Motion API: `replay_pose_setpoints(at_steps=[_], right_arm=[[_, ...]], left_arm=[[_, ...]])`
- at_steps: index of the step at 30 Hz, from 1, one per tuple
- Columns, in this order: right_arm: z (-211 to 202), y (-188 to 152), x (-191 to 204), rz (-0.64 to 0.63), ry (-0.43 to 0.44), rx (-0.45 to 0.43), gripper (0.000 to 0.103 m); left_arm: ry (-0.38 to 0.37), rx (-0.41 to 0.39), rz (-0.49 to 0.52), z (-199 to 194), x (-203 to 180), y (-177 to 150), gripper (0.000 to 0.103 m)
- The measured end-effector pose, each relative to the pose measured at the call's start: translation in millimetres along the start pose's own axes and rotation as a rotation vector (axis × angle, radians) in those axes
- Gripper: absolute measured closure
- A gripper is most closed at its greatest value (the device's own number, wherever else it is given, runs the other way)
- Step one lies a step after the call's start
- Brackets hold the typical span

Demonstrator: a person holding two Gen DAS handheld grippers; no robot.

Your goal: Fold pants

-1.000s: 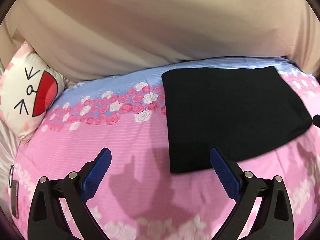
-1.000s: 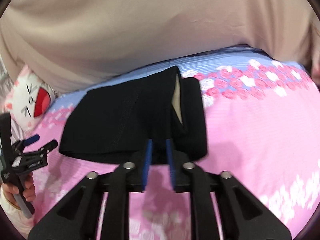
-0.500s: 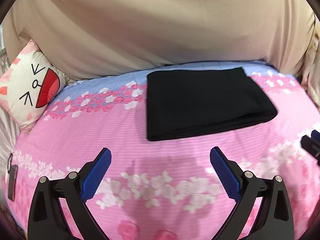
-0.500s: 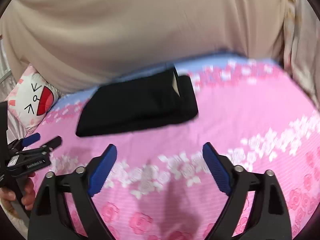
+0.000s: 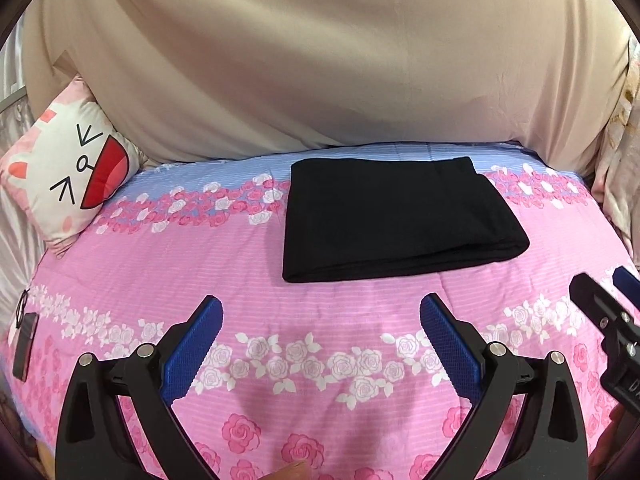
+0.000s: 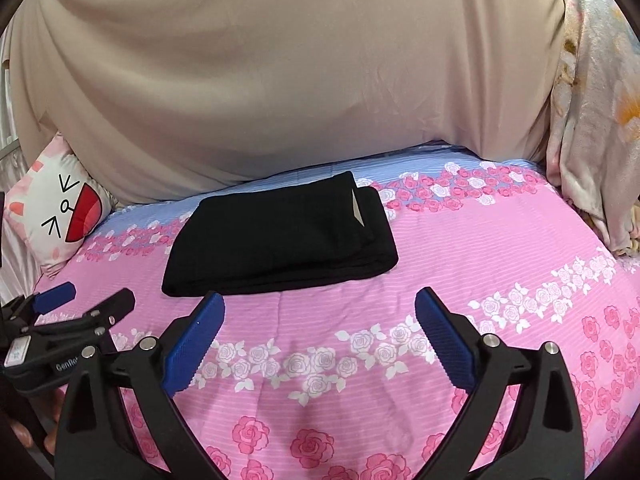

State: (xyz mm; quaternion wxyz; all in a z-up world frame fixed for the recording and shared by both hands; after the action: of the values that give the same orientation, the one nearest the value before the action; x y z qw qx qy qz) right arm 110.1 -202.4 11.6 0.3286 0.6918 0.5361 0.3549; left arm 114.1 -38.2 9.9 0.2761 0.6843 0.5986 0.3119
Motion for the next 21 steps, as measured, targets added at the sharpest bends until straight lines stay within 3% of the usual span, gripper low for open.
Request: replay_pose_setpoints(at_steps=[21], right_arm=[[5.6, 3.5, 7.7, -0.007, -0.008, 0.001, 0.008]], left_arm=[[0.021, -0.036, 0.031, 2.3, 0.6, 9.0, 0.005]])
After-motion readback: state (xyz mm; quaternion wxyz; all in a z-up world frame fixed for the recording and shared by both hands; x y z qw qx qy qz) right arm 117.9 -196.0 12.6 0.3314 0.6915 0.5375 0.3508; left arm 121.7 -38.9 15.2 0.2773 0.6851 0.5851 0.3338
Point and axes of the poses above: each gripper's, at about its wrist camera, not at the fingertips, and z roughly the way its jaws point, x to its left, y to its top, the point moved 2 cm from there along z, roughly the way its jaws point, and after that the axes turned 1 degree about -x, right-handed, at the moved point
